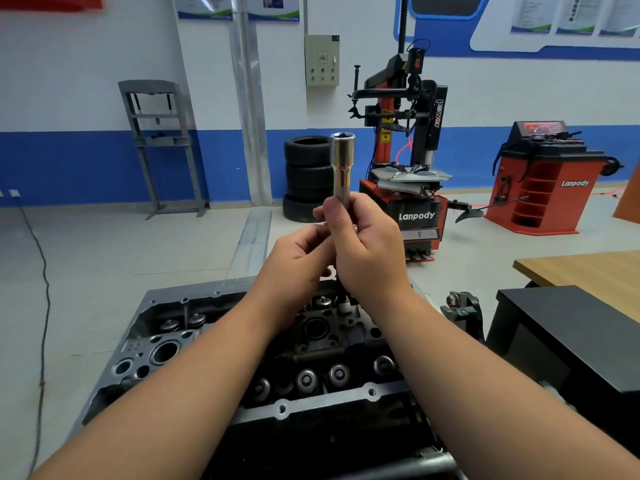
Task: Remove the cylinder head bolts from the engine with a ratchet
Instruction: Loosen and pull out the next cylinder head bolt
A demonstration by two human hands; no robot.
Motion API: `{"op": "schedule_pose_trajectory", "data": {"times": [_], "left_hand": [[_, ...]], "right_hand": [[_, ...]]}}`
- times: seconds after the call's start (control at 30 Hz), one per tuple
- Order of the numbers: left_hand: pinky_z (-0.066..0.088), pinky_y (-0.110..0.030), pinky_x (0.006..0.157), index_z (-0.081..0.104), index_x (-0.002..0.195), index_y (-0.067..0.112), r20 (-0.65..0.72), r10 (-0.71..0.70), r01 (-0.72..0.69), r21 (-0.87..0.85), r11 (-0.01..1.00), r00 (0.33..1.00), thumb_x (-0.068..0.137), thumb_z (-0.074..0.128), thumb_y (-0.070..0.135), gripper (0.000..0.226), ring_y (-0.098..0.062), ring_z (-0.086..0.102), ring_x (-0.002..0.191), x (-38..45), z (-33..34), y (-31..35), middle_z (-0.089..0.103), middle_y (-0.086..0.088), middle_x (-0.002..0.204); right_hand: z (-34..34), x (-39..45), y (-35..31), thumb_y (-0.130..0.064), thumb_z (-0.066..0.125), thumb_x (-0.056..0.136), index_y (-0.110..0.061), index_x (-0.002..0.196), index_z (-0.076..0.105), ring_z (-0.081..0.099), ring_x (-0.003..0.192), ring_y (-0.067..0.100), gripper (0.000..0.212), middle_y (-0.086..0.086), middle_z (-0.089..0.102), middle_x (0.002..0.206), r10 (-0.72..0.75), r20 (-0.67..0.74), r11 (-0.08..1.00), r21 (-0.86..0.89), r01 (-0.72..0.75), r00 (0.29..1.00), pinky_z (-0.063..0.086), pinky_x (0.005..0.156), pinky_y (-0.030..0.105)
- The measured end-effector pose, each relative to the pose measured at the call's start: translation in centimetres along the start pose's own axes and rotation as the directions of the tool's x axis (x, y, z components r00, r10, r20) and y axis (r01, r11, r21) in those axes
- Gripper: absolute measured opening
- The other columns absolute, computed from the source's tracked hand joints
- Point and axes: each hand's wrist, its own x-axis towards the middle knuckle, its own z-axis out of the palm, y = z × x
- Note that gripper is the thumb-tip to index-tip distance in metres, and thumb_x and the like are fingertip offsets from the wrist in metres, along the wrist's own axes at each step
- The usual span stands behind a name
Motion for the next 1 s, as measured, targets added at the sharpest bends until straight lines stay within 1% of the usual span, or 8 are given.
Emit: {"op": "schedule_pose_trajectory", "data": {"times": [0.1, 0.2, 0.3, 0.47, 0.63, 0.87, 0.93, 1.0], "left_hand": [[0.061, -0.03, 0.074, 0.078, 0.104, 0.03, 0.087, -0.033, 0.038, -0.052, 0.998, 0.996, 0.103, 0.053, 0.044, 0.028, -0.02, 0.076, 0.088, -0.33, 0.09, 0.35, 0.079, -0.005, 0.096], [0.063, -0.039, 0.076, 0.075, 0.112, 0.021, 0.051, 0.006, -0.006, 0.008, 1.0, 0.999, 0.107, 0.055, 0.035, 0.025, -0.029, 0.075, 0.093, -0.28, 0.21, 0.39, 0.078, -0.011, 0.1], [0.063, -0.039, 0.08, 0.073, 0.112, 0.023, 0.0, 0.038, -0.038, 0.053, 0.998, 0.999, 0.103, 0.064, 0.026, 0.014, -0.019, 0.076, 0.094, -0.03, 0.21, 0.4, 0.079, -0.002, 0.101], [0.057, -0.058, 0.09, 0.075, 0.109, 0.024, -0.03, -0.004, 0.004, 0.014, 1.0, 1.0, 0.1, 0.066, 0.037, 0.018, -0.029, 0.074, 0.098, -0.18, 0.14, 0.31, 0.078, -0.008, 0.103], [0.063, -0.036, 0.079, 0.073, 0.116, 0.019, 0.046, -0.028, 0.027, 0.005, 1.0, 0.999, 0.109, 0.052, 0.031, 0.025, -0.022, 0.075, 0.092, -0.28, 0.25, 0.27, 0.079, -0.008, 0.101], [0.059, -0.057, 0.088, 0.071, 0.116, 0.018, -0.033, 0.003, -0.002, 0.059, 0.998, 0.999, 0.098, 0.071, 0.028, 0.02, -0.031, 0.074, 0.101, -0.01, 0.05, 0.1, 0.078, -0.006, 0.104], [0.061, -0.054, 0.089, 0.073, 0.114, 0.026, -0.003, -0.012, 0.012, 0.026, 1.0, 1.0, 0.102, 0.064, 0.037, 0.019, -0.03, 0.074, 0.101, -0.05, 0.07, -0.05, 0.078, -0.006, 0.106], [0.063, -0.038, 0.08, 0.073, 0.115, 0.025, 0.035, -0.034, 0.034, -0.013, 0.999, 0.999, 0.107, 0.054, 0.039, 0.025, -0.022, 0.075, 0.095, -0.15, 0.17, 0.0, 0.079, -0.005, 0.104]], "right_hand": [[0.12, 0.11, 0.07, -0.038, 0.049, 0.101, -0.012, 0.1, 0.069, 0.066, 0.081, 0.002, 0.033, -0.013, 0.07, 0.084, 0.03, 0.029, 0.999, 0.036, -0.031, 0.999, 0.045, 0.068, 0.011], [0.1, 0.12, -0.01, -0.036, 0.051, 0.101, -0.018, 0.102, 0.065, 0.065, 0.082, 0.002, 0.023, -0.011, 0.069, 0.086, 0.018, 0.011, 0.999, 0.049, -0.018, 1.0, 0.046, 0.07, 0.011], [0.0, 0.06, -0.12, -0.034, 0.064, 0.095, -0.022, 0.099, 0.06, 0.062, 0.076, 0.0, 0.013, -0.016, 0.063, 0.079, -0.019, -0.018, 1.0, 0.003, 0.019, 1.0, 0.045, 0.067, 0.011], [0.08, -0.01, 0.15, -0.033, 0.056, 0.099, -0.016, 0.097, 0.065, 0.066, 0.08, 0.007, 0.02, -0.008, 0.069, 0.084, -0.02, 0.012, 1.0, -0.012, 0.02, 1.0, 0.05, 0.068, 0.017], [0.14, 0.17, 0.19, -0.038, 0.046, 0.101, -0.013, 0.102, 0.067, 0.066, 0.083, 0.003, 0.033, -0.01, 0.071, 0.088, 0.037, -0.003, 0.999, 0.023, -0.036, 0.999, 0.047, 0.069, 0.012], [0.1, -0.04, -0.12, -0.034, 0.063, 0.096, -0.024, 0.094, 0.059, 0.063, 0.076, 0.003, 0.011, -0.018, 0.062, 0.079, -0.056, -0.036, 0.998, -0.026, 0.055, 0.998, 0.047, 0.067, 0.014], [0.0, -0.01, 0.02, -0.032, 0.059, 0.099, -0.019, 0.095, 0.063, 0.064, 0.078, 0.004, 0.015, -0.013, 0.065, 0.081, -0.054, -0.035, 0.998, -0.023, 0.053, 0.998, 0.045, 0.066, 0.011], [-0.1, 0.1, 0.16, -0.032, 0.054, 0.101, -0.013, 0.097, 0.068, 0.065, 0.078, 0.005, 0.024, -0.007, 0.069, 0.084, -0.033, -0.037, 0.999, -0.013, 0.033, 0.999, 0.046, 0.065, 0.01]]}}
